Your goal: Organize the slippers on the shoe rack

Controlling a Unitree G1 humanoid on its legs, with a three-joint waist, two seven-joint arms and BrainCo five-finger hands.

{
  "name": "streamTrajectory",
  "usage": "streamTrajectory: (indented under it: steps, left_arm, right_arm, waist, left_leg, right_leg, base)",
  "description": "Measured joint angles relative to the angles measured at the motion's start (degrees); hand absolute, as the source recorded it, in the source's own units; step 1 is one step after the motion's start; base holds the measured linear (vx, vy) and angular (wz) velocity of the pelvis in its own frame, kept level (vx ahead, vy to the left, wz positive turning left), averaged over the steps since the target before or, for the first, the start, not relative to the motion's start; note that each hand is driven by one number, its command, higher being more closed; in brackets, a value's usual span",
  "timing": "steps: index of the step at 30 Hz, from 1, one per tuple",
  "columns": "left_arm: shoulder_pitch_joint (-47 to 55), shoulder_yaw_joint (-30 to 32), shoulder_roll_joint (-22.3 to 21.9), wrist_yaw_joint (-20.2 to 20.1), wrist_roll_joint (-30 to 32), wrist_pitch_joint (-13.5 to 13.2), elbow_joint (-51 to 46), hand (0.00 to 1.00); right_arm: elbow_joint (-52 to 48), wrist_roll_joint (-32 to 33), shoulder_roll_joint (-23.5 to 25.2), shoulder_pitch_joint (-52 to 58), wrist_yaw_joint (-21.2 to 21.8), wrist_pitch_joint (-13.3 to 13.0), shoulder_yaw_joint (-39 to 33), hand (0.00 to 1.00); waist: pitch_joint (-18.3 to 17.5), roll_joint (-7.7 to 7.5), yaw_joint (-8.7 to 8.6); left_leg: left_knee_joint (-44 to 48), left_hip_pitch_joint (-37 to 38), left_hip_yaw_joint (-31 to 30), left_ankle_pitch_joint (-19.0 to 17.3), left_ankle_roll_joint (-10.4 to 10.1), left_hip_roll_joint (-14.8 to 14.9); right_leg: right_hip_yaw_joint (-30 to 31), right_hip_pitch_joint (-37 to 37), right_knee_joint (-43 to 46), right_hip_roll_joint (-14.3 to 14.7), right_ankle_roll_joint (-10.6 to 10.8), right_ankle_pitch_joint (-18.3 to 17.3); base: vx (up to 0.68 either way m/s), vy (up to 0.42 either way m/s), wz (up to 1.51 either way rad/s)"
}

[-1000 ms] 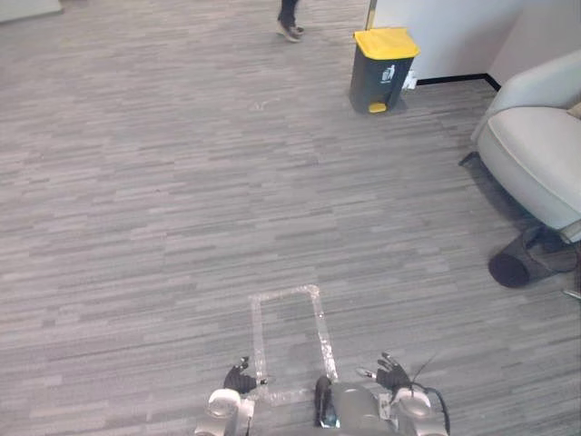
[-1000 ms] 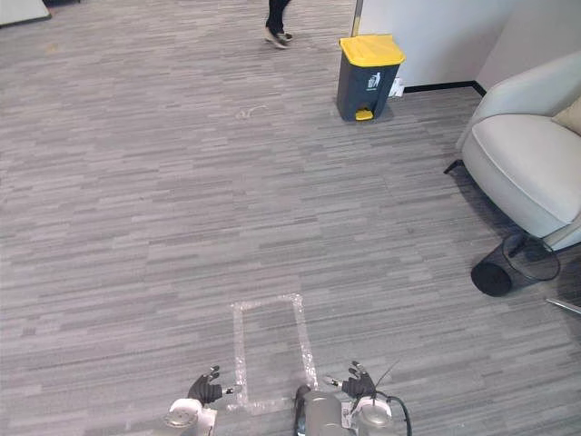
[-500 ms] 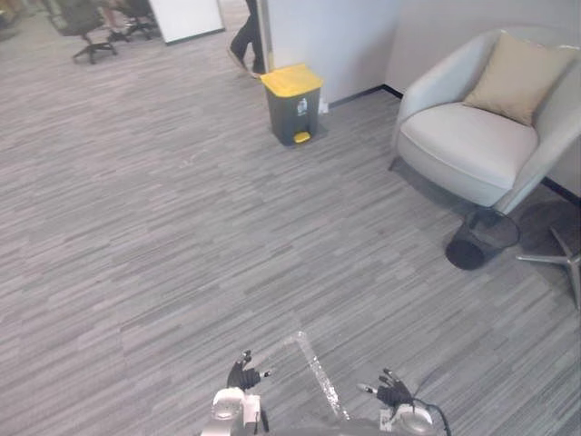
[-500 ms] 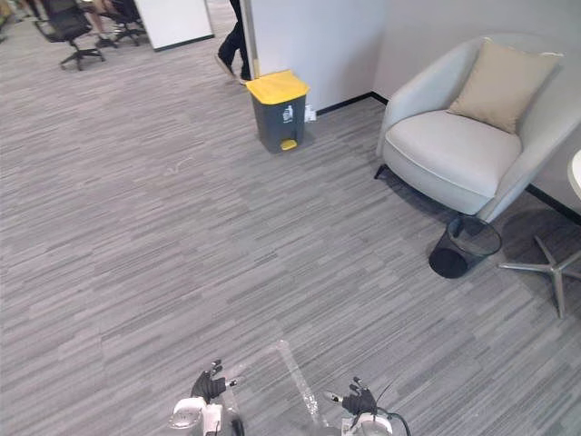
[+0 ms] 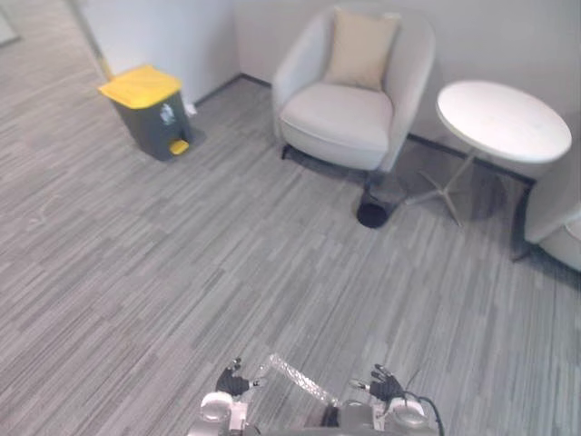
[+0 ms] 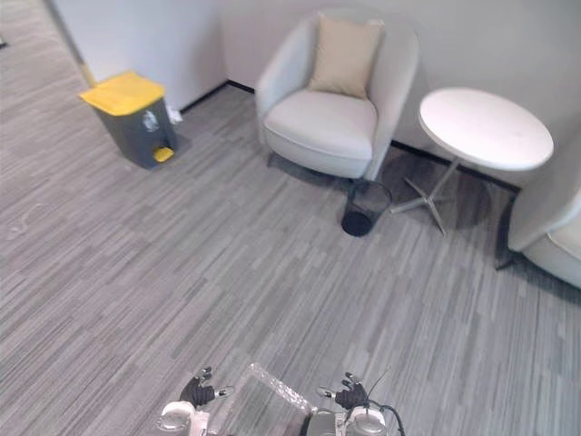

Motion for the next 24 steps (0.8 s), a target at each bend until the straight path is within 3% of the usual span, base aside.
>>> streamTrajectory:
  steps: [1, 3, 5, 8, 9, 11, 12, 13, 14, 17, 21, 22, 24]
  left_arm:
    - [0.02, 0.02, -0.25, 0.0, 0.02, 0.01, 0.01, 0.0]
    - [0.24, 0.02, -0.79, -0.09, 0.02, -0.12, -0.14, 0.0]
    - [0.0, -0.46, -1.16, -0.3, 0.05, -0.34, -0.33, 0.0]
    - [-0.11, 0.94, -0.79, -0.45, 0.07, -0.16, -0.61, 0.0]
    - [-0.22, 1.48, -0.89, -0.44, 0.06, -0.32, -0.9, 0.0]
    - [-0.43, 1.23, -1.51, -0.54, 0.06, -0.41, -1.78, 0.0]
    - [-0.3, 0.84, -1.76, -0.53, 0.05, -0.41, -1.77, 0.0]
    - [-0.09, 0.54, -1.98, -0.52, 0.06, -0.46, -1.8, 0.0]
    - [-0.07, 0.24, -2.18, -0.55, 0.0, -0.49, -1.89, 0.0]
    - [-1.18, 0.15, -0.24, -0.32, 0.0, -0.49, -2.01, 0.0]
    - [0.2, 0.23, 1.21, -0.12, -0.07, -0.42, -1.08, 0.0]
    - [0.29, 0.28, 1.35, -0.07, -0.24, -0.36, -0.02, 0.0]
    - [0.54, 0.3, 1.19, -0.07, -1.08, -0.38, -0.01, 0.0]
  right_arm:
    - [0.16, -0.05, -0.46, 0.0, -0.08, -0.19, -0.25, 0.0]
    - [0.48, -0.11, -0.9, 0.59, -0.13, -0.28, -0.29, 0.0]
    - [1.03, -0.11, -1.43, 0.58, -0.18, -0.26, -0.37, 0.0]
    - [1.39, -0.05, -0.17, 0.65, -0.09, -0.23, -0.1, 0.0]
    - [1.42, -0.04, -0.1, 0.38, -0.15, -0.14, -0.11, 0.0]
    - [1.52, -0.04, -0.89, -0.18, -0.33, 0.07, -0.39, 0.0]
    - [1.57, -0.04, -1.11, -0.11, -0.4, 0.09, -0.47, 0.0]
    - [1.53, -0.04, -1.18, 0.28, -0.39, 0.08, -0.45, 0.0]
    - [1.53, 0.05, -1.66, 0.33, -0.47, -0.1, -0.6, 0.0]
    - [2.53, 0.06, 0.34, 0.26, -0.1, -0.31, -0.67, 0.0]
    - [2.85, 0.11, 0.98, 0.71, -0.09, -0.25, -2.75, 0.0]
    - [2.99, 0.62, 0.94, 0.72, -0.07, -0.25, -3.68, 0.0]
    - [3.42, 1.79, 0.85, 0.91, -0.08, -0.21, -5.05, 0.0]
  waist:
    - [-0.07, 0.5, -0.15]
    - [-0.08, -0.07, -0.09]
    - [-0.66, 0.91, -0.18]
    - [0.31, -0.43, 1.18]
    - [0.84, -1.13, 1.72]
    - [2.03, -1.54, 1.69]
    - [2.05, -1.39, 1.68]
    - [1.81, -0.64, 1.67]
    - [1.47, 0.75, 1.89]
    - [1.04, -2.12, 1.43]
    - [0.32, -2.58, 1.64]
    - [0.01, -2.17, 1.36]
    - [-0.49, -1.9, 1.2]
  left_leg:
    - [0.8, 0.7, -0.08, 0.12, -0.2, 0.36]
    - [3.87, 0.44, -1.1, -1.62, -1.91, 0.67]
    - [5.2, -0.89, -1.34, 0.25, -1.87, 2.03]
    - [24.58, -7.4, -1.72, 0.69, -1.82, 5.51]
    - [29.37, -10.4, -3.55, -1.65, -1.36, 5.49]
    - [22.96, -11.82, -8.36, -6.49, -0.78, 2.09]
    - [16.46, -12.31, -11.34, -5.16, -0.41, 0.5]
    - [9.79, -12.38, -14.55, -0.33, -0.27, -0.07]
    - [6.39, -12.69, -17.58, 5.06, -1.52, 0.0]
    - [2.06, -10.42, -16.23, 6.68, -0.31, -2.97]
    - [-6.37, -5.38, -14.41, 10.05, 0.01, -4.5]
    - [-10.97, -3.43, -14.52, 12.4, -0.03, -4.43]
    - [-12.98, -2.33, -14.65, 13.14, -0.16, -4.14]
  right_leg:
    - [0.59, 1.56, -1.63, 0.58, 0.0, 0.06]
    - [1.65, 5.98, -5.33, 0.86, 0.01, 0.45]
    - [2.6, 7.01, -6.59, 2.4, 0.16, 0.47]
    - [6.79, 10.6, -11.97, 3.56, -0.17, 2.85]
    - [8.66, 11.51, -12.64, 2.95, -0.17, 2.85]
    - [11.91, 12.38, -12.39, 1.42, -0.15, 2.87]
    - [13.21, 12.27, -11.82, 0.96, 0.34, 2.81]
    - [14.16, 12.22, -11.62, 1.36, 1.37, 2.75]
    - [16.02, 12.3, -12.12, 2.31, 3.69, 1.62]
    - [18.22, 12.25, -13.94, -0.55, 5.02, 1.4]
    - [20.18, 12.39, -14.57, -1.34, 5.28, 1.28]
    - [20.01, 12.36, -14.92, -0.93, 5.37, 1.33]
    - [20.03, 12.53, -14.93, -0.45, 5.36, 1.33]
  base:
    - [0.22, -0.104, -0.41]
    - [0.21, -0.122, -0.33]
    - [0.11, -0.059, -0.27]
    - [0.16, -0.067, -0.66]
    - [0.1, 0.041, -0.79]
    - [0.08, 0.115, -0.83]
    - [0.08, 0.15, -0.81]
    - [0.09, 0.188, -0.83]
    - [0.11, 0.178, -0.62]
    - [0.07, 0.126, -0.26]
    - [0.04, 0.033, -0.23]
    - [0.05, -0.033, -0.03]
    - [0.02, -0.023, -0.01]
